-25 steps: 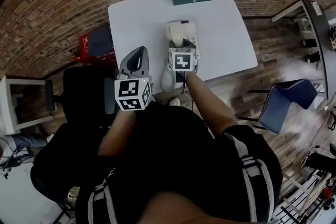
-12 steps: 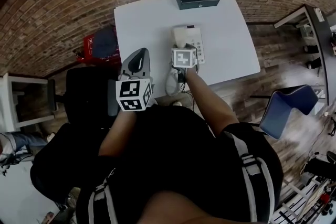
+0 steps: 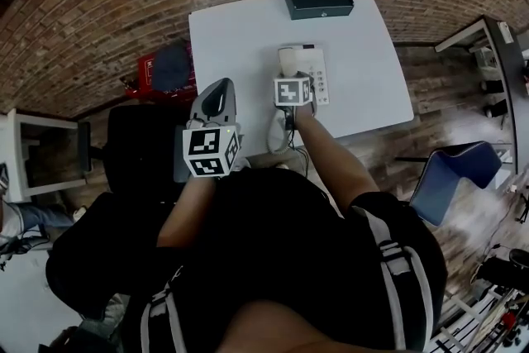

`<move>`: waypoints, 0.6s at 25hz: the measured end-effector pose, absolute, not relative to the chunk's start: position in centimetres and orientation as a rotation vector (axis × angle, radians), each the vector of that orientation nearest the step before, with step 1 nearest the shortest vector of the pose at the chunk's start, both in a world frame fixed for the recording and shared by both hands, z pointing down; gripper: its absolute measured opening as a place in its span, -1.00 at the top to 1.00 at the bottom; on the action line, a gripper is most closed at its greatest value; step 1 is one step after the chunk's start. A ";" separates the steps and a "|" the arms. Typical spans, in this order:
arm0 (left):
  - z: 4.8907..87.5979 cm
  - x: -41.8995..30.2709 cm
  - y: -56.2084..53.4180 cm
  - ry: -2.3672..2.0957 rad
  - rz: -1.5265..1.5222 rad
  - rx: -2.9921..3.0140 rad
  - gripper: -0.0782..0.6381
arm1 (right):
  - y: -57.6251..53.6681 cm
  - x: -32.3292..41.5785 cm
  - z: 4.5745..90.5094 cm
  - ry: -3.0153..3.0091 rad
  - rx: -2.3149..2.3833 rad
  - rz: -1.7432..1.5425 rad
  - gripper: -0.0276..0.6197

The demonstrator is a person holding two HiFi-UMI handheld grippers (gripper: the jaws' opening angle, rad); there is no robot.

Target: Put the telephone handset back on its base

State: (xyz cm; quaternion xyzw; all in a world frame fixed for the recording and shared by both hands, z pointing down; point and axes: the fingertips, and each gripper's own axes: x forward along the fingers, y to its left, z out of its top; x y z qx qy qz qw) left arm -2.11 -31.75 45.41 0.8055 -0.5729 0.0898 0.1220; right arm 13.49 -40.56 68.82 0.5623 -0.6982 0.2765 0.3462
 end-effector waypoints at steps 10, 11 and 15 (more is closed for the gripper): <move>45.2 -3.1 -32.0 -1.678 0.246 2.351 0.79 | -41.3 13.2 69.2 -1.785 1.478 0.742 0.29; 45.1 -3.1 -32.0 -1.678 0.245 2.350 0.79 | -41.4 13.2 69.3 -1.782 1.480 0.746 0.29; 45.2 -3.1 -32.1 -1.671 0.243 2.354 0.79 | -41.4 13.2 69.4 -1.775 1.473 0.763 0.29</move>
